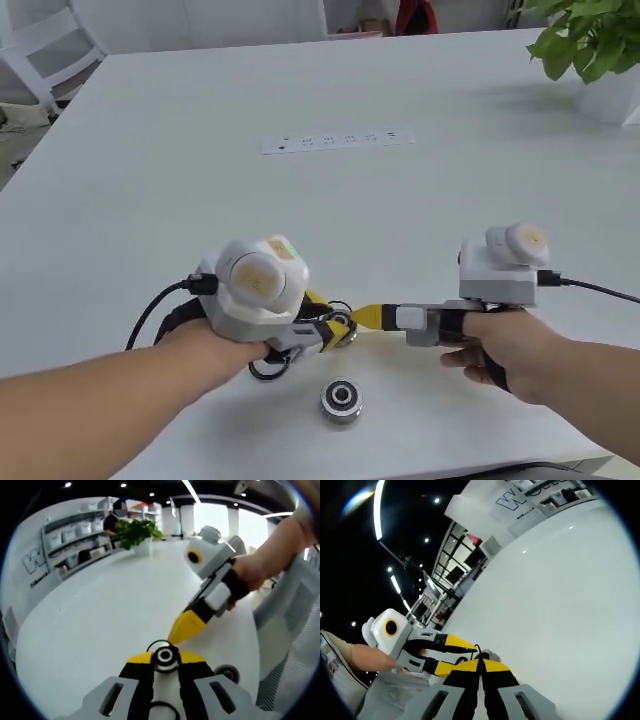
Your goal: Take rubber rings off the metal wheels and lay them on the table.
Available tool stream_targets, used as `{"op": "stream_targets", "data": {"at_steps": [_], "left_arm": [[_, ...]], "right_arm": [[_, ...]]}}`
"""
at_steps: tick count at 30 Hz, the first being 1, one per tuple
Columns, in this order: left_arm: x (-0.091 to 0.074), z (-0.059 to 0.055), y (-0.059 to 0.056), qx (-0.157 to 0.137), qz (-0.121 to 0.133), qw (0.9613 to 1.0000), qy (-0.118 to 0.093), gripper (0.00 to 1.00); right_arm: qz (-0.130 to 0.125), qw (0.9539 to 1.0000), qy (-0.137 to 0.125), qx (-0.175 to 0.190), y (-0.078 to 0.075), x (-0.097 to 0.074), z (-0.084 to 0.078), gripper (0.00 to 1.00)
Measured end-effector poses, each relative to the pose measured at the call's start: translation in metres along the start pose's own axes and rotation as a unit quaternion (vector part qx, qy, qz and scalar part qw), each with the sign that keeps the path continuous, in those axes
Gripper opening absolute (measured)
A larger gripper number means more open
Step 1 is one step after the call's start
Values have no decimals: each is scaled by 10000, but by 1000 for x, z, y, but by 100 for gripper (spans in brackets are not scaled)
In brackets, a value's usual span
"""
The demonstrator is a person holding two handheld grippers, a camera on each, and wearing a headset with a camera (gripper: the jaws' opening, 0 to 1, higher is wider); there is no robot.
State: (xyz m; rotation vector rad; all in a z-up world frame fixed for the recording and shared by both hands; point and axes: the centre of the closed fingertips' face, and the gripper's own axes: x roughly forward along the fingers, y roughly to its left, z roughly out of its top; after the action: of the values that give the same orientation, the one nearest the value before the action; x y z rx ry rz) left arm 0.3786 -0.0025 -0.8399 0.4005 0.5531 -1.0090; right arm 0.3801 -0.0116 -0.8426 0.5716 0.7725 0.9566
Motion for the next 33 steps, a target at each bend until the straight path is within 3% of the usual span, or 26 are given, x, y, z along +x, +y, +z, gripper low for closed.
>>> {"op": "stream_targets", "data": {"at_steps": [18,33], "left_arm": [[-30,14,-6,-48,-114,9993,-346,32],[-64,10,0,-148,-63,9986,-510,43]], "right_arm": [[151,9999,-66,43,12,-1,7,0],[308,9995,-14,35,29,4,10,0]]}}
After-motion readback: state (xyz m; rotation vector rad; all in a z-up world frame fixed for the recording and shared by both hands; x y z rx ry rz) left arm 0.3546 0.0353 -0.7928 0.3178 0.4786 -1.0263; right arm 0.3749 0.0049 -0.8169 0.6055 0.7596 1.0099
